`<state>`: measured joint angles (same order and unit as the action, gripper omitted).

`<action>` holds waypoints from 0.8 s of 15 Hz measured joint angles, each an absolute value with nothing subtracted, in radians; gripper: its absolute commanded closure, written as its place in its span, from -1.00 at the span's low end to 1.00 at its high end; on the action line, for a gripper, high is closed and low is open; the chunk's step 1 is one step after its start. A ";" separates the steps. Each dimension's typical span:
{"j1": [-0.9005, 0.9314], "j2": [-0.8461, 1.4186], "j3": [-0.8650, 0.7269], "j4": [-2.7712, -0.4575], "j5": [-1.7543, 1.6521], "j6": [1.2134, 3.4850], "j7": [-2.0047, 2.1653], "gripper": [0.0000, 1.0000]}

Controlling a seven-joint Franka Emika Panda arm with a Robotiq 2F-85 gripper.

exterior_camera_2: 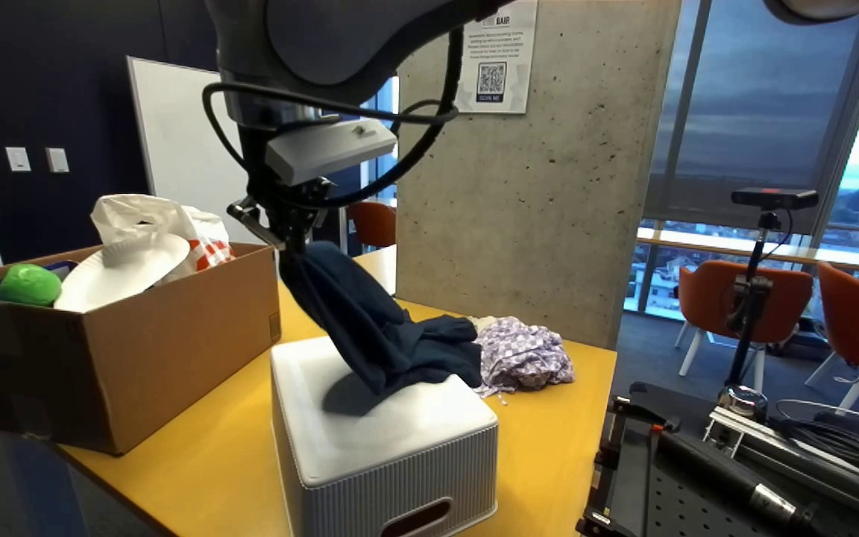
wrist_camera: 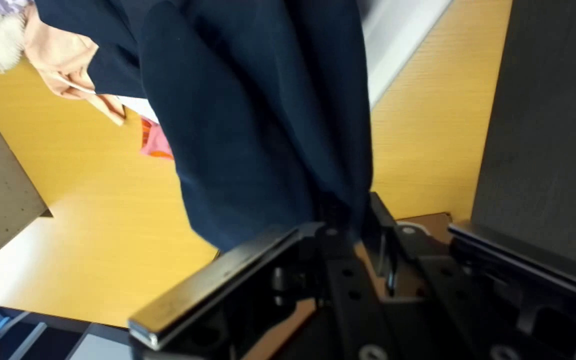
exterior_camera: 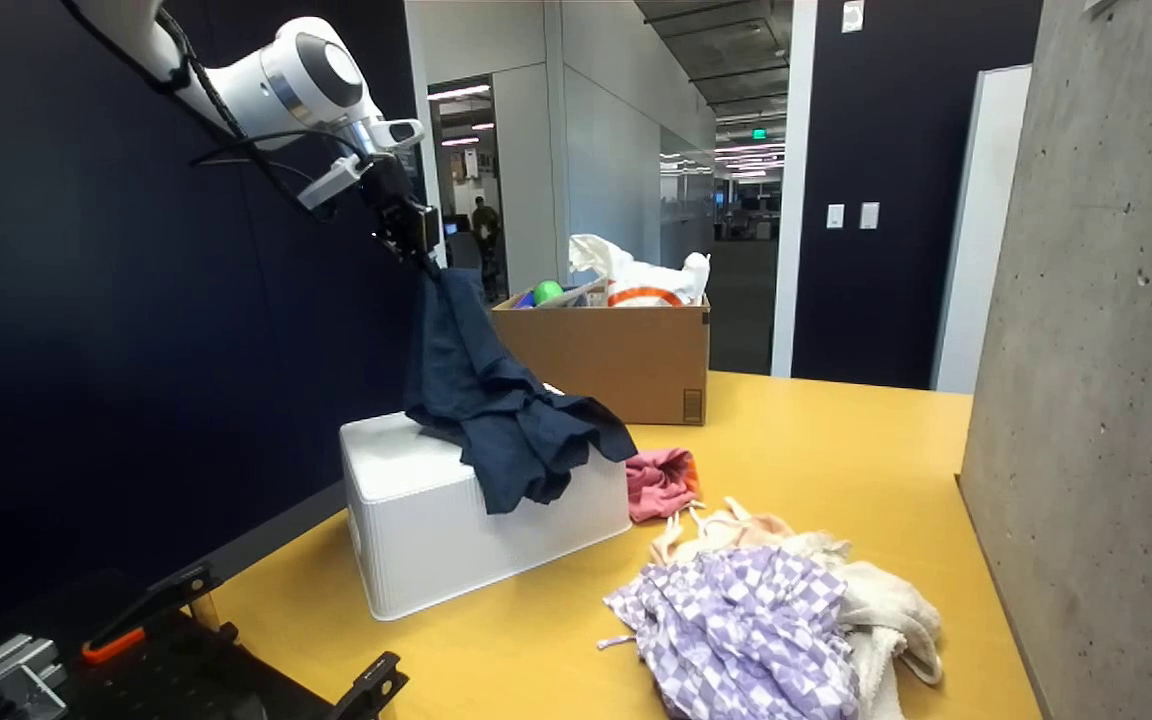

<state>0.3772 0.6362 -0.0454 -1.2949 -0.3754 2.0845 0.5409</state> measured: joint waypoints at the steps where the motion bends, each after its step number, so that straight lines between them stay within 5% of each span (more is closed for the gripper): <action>1: 0.379 0.660 -0.045 -1.268 -0.375 2.083 0.536 -0.12; 7: 0.355 0.685 -0.048 -1.245 -0.357 2.067 0.510 -0.97; 12: 0.283 0.571 -0.034 -1.399 -0.233 2.033 0.452 -1.00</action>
